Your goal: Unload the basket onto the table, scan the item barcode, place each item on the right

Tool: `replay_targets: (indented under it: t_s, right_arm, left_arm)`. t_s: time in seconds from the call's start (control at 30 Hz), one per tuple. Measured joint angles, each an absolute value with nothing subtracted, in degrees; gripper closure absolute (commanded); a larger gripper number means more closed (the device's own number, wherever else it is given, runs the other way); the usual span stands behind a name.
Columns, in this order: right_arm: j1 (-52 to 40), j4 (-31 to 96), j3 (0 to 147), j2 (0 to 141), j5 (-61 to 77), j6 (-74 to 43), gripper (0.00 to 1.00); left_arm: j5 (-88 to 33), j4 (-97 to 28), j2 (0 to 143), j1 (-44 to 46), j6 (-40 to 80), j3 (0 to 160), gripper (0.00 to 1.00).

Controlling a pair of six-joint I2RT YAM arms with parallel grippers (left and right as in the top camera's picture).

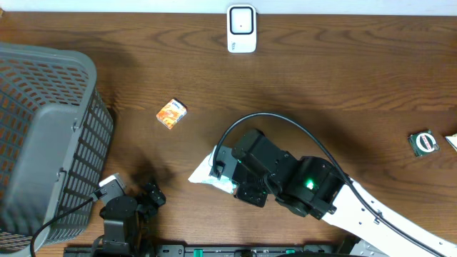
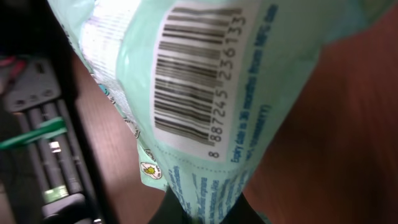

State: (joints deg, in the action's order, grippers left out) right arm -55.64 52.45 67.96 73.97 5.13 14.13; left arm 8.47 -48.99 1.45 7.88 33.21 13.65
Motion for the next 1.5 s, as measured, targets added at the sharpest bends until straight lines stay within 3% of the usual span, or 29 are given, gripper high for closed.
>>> replay_targets:
  t_s: [0.17, 0.33, 0.37, 0.4, 0.43, 0.47, 0.5, 0.53, 0.77, 0.87, 0.97, 1.1, 1.17, 1.33, 1.5]
  right_arm:
    - [-55.6, 50.0, 68.0, 79.5, -5.0, 14.4, 0.99]
    - [-55.5, 49.0, 68.0, 87.0, -5.9, 14.4, 0.99]
    - [-55.4, 48.3, 68.0, 88.4, -5.7, 14.4, 0.95]
    - [-55.1, 47.5, 68.0, 91.2, -5.6, 14.4, 0.81]
    - [-54.7, 46.9, 68.0, 93.6, -5.5, 14.4, 0.37]
    - [-54.5, 46.3, 68.0, 95.7, -5.1, 14.2, 0.15]
    - [-54.0, 44.9, 68.0, 98.3, -5.2, 13.8, 0.03]
    - [-53.8, 44.2, 68.0, 99.7, -5.1, 13.5, 0.01]
    - [-53.3, 42.3, 69.6, 101.2, -8.9, 1.3, 0.01]
    - [-52.7, 46.8, 70.6, 97.3, -8.8, -12.7, 0.01]
    - [-49.1, 52.1, 71.0, 94.7, -5.3, -34.3, 0.01]
    - [-47.1, 53.3, 70.9, 94.8, -2.1, -48.3, 0.01]
    - [-46.9, 53.0, 69.8, 94.8, -1.4, -55.7, 0.08]
    - [-46.5, 43.3, 62.3, 94.9, 0.2, -68.3, 0.12]
    - [-46.3, 29.4, 55.4, 95.4, 1.9, -69.9, 0.15]
  left_arm:
    - [8.4, -49.0, 1.5, 7.9, 33.2, 13.6, 0.02]
    - [8.5, -49.0, 1.5, 7.9, 33.2, 13.6, 0.02]
    - [8.5, -49.0, 1.5, 7.9, 33.2, 13.6, 0.02]
    - [8.5, -49.0, 1.5, 7.9, 33.2, 13.6, 0.02]
    - [8.5, -49.0, 1.5, 7.9, 33.2, 13.6, 0.02]
    - [8.5, -49.0, 1.5, 7.9, 33.2, 13.6, 0.02]
    - [8.5, -49.0, 1.5, 7.9, 33.2, 13.6, 0.02]
    - [8.5, -49.0, 1.5, 7.9, 33.2, 13.6, 0.02]
    - [8.4, -49.0, 1.5, 7.9, 33.2, 13.6, 0.02]
    - [8.5, -49.0, 1.5, 7.9, 33.2, 13.6, 0.02]
    - [8.5, -49.0, 1.5, 7.9, 33.2, 13.6, 0.02]
    - [8.5, -49.0, 1.5, 7.9, 33.2, 13.6, 0.02]
    - [8.5, -49.0, 1.5, 7.9, 33.2, 13.6, 0.02]
    - [8.5, -49.0, 1.5, 7.9, 33.2, 13.6, 0.02]
    - [8.4, -49.0, 1.5, 7.9, 33.2, 13.6, 0.02]
